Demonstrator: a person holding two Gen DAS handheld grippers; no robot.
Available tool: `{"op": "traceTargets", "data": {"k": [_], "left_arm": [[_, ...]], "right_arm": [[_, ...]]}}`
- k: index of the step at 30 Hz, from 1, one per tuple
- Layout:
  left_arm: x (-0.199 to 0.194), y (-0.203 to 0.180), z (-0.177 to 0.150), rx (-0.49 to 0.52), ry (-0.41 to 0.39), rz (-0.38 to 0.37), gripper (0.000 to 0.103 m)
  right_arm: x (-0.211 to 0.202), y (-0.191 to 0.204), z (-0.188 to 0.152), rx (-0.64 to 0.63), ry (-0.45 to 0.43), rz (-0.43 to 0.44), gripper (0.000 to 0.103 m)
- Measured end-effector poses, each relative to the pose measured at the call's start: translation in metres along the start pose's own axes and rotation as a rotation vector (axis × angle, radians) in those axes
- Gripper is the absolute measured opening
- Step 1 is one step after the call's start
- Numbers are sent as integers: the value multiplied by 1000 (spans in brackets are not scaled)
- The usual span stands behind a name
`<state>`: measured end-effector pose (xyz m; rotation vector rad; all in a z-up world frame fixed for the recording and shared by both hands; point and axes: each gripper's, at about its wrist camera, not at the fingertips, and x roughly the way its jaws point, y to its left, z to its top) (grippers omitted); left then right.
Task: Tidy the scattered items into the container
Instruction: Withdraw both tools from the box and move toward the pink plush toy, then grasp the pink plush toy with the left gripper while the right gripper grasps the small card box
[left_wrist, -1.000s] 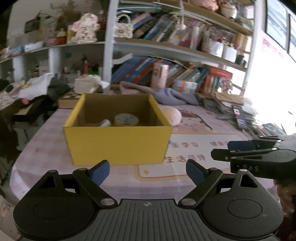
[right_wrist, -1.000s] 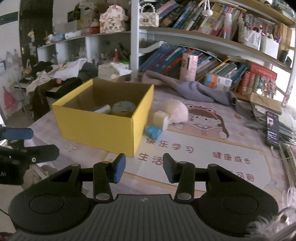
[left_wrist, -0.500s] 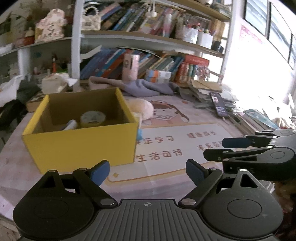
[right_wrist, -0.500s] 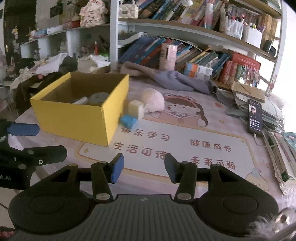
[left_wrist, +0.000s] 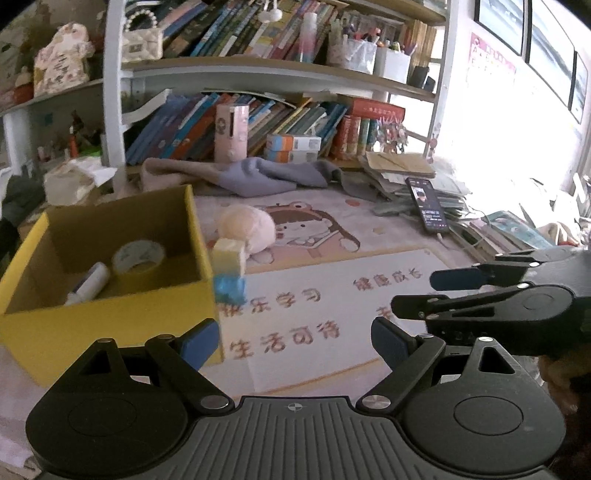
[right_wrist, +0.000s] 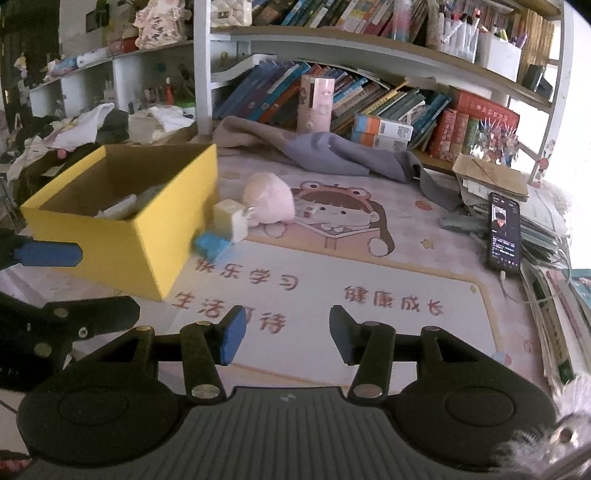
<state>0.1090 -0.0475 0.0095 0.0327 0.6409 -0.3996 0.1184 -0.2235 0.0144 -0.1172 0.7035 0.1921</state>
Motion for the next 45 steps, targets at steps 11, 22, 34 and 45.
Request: {"op": "traceTargets", "data": {"k": [11,22,34,45], "left_arm": [[59,-41,39,-6,19,84,91],[109,-51,97,-75,-18,214,91],[171,-40,126,-43,50,326,91],[222,-19,134,-63,129,380,91]], "right_arm": [[42,-72,27,-64,-15,80,49],[95,-124,57,-232,-83,204,51],[180,-131,83,-247,-33,351,56],[232,-115,89,-335,-92,416,58]]}}
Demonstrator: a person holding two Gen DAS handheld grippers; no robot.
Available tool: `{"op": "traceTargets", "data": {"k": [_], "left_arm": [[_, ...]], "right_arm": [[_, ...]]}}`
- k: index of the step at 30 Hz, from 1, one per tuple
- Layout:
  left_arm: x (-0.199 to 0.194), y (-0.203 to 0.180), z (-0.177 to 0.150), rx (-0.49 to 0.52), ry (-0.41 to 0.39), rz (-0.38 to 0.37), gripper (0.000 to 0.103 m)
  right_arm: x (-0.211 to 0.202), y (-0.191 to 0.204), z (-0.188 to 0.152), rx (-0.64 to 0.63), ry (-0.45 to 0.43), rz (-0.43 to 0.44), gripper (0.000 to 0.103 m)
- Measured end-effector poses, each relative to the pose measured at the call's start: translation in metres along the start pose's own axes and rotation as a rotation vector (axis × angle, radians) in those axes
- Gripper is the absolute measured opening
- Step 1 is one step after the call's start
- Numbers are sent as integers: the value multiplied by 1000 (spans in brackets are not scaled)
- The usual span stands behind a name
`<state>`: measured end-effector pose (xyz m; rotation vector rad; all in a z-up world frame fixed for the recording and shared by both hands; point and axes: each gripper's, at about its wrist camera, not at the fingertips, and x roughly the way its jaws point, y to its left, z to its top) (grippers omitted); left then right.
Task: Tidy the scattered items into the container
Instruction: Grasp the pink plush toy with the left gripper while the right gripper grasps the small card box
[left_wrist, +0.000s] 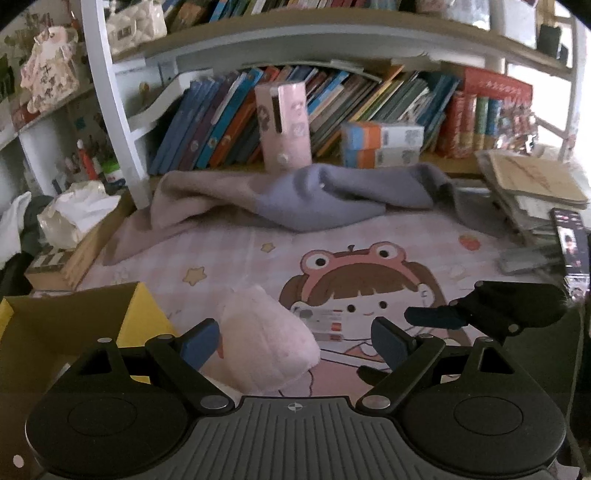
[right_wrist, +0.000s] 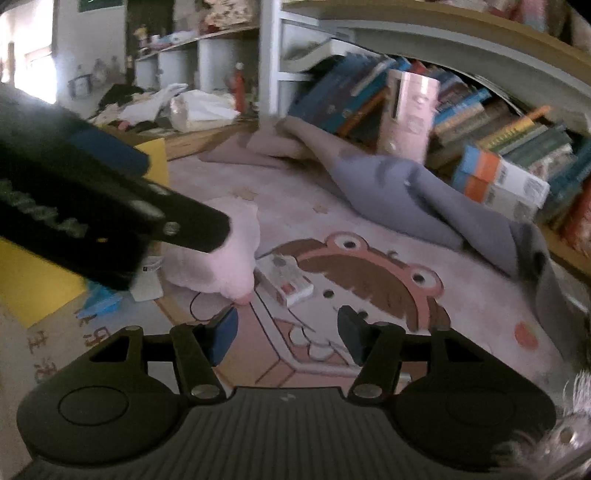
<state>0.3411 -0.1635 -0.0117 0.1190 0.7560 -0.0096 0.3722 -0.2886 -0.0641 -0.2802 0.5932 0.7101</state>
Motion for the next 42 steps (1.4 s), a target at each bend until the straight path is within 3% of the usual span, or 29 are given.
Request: {"op": "traceTargets", "data": {"k": [18,26,32,35,39,42], "left_arm": [[44,13,8,-36,87,79,91],[67,17,5,-97,161,59,90],[76,16,-3,-104,181,75,85],[79,20,-6,-119,202,72,74],[80,21,-9,-134,199,68,71],[79,22,-8,-135,197,55,68]], "right_arm": [[38,-12,-1,-24,-11,50,60],[59,-11,1,-36,0,21,58],[68,-14,3,-60,-13,46,56],[74,-20,5,-23,-8,69,56],[82,-26,8,-5,-10,103,55],[83,-26,9,-14,-16,127,42]]}}
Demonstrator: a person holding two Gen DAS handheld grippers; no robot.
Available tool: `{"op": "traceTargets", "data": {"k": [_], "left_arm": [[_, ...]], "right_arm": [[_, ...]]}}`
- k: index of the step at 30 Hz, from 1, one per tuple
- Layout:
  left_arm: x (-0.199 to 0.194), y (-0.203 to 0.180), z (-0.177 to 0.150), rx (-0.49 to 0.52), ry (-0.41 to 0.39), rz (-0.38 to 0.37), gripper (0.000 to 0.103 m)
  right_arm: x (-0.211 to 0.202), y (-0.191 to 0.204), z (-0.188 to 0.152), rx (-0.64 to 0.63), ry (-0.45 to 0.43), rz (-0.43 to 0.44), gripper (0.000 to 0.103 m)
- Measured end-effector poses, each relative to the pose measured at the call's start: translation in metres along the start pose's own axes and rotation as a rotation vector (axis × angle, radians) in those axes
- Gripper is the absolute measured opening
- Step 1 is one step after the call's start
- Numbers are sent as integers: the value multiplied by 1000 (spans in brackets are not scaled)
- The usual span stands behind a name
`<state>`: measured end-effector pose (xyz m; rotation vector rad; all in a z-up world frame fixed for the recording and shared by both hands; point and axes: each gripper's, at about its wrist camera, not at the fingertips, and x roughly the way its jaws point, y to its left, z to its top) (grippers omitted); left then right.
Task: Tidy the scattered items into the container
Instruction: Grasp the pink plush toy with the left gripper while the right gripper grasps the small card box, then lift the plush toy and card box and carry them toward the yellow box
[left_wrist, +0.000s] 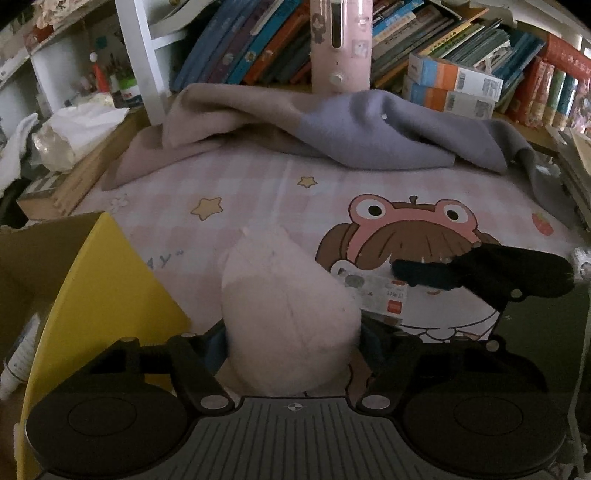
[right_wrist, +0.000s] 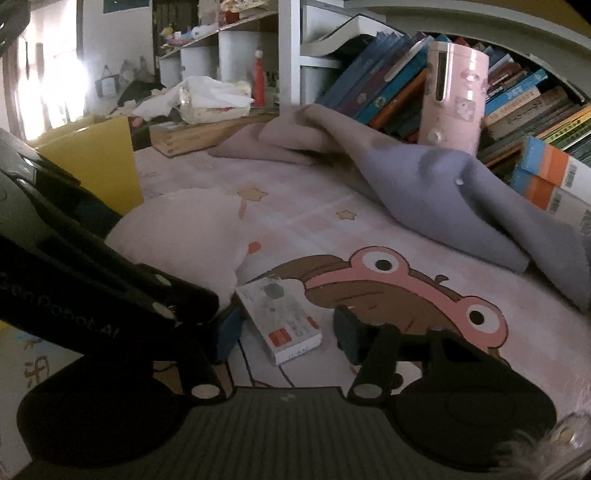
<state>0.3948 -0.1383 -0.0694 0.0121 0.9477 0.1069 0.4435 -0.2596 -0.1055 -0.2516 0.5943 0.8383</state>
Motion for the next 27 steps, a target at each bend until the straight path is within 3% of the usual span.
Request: {"op": "traceTargets", "data": {"k": [5,14,22,27], "left_arm": [[-5,-5,0,18,-10,-14,64],[-37,-18,2,70,-87,-48,64],[-62,-20,-7,96,-118,-87,64],[-82,-19,-13,99,-138,-123,64]], "right_arm": [[-3,3,1,1,13,7,31],[-30,4,7,52,11,-54,29],[-57,21,5,-12,1,-143,29],[-78,26,6,15,8,-169,29]]}}
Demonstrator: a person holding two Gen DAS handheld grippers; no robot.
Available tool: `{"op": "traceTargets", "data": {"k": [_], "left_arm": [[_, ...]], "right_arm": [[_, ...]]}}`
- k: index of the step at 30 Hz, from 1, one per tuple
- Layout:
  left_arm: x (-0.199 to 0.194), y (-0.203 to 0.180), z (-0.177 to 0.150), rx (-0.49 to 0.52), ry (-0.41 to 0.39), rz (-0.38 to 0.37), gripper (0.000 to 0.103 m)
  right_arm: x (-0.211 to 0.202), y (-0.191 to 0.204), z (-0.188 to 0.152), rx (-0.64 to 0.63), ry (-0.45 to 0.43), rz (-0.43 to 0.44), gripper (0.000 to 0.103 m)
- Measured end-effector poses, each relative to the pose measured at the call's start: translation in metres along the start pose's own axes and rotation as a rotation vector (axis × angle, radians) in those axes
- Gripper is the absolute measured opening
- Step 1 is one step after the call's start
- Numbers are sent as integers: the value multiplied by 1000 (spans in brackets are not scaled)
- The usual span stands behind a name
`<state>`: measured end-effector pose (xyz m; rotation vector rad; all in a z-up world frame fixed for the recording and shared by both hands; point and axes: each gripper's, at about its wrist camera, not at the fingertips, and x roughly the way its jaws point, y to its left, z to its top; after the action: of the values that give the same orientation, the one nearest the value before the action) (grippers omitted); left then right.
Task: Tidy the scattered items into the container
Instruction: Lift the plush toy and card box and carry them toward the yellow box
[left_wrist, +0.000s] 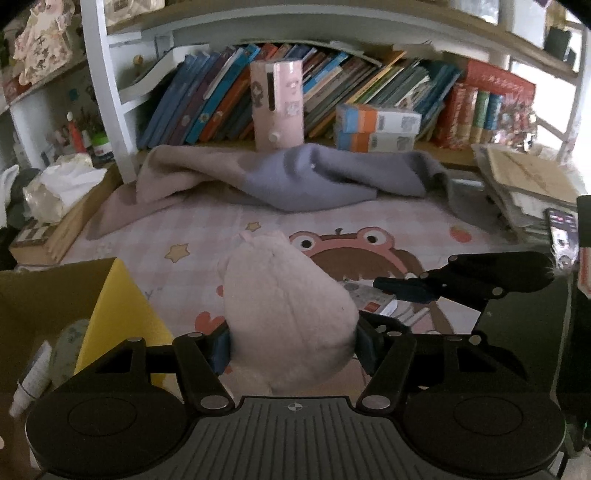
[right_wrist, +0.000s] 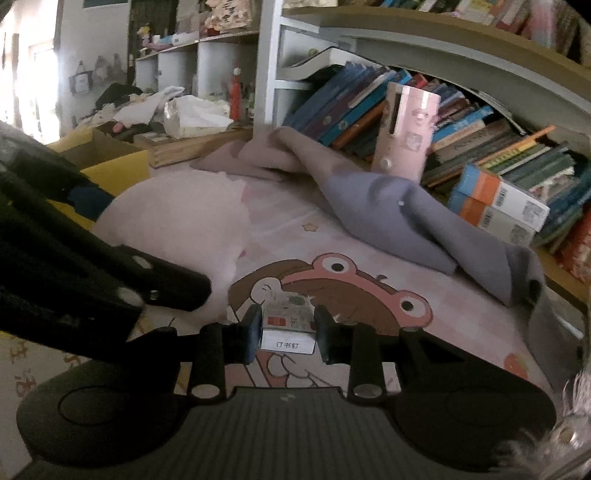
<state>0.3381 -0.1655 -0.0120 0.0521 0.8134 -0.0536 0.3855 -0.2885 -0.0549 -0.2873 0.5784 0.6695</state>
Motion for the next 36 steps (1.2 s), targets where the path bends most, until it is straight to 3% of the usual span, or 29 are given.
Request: {"op": "traceTargets", "data": {"k": [25,36], "left_arm": [[-102,11,-36,-26,-75,-156,64],[-124,14,-55,-58,-47,-213,64]], "right_arm": [[-113,38,-8,129,-25,-73,29],[-151,56,-17,141,-5,-65,29]]}}
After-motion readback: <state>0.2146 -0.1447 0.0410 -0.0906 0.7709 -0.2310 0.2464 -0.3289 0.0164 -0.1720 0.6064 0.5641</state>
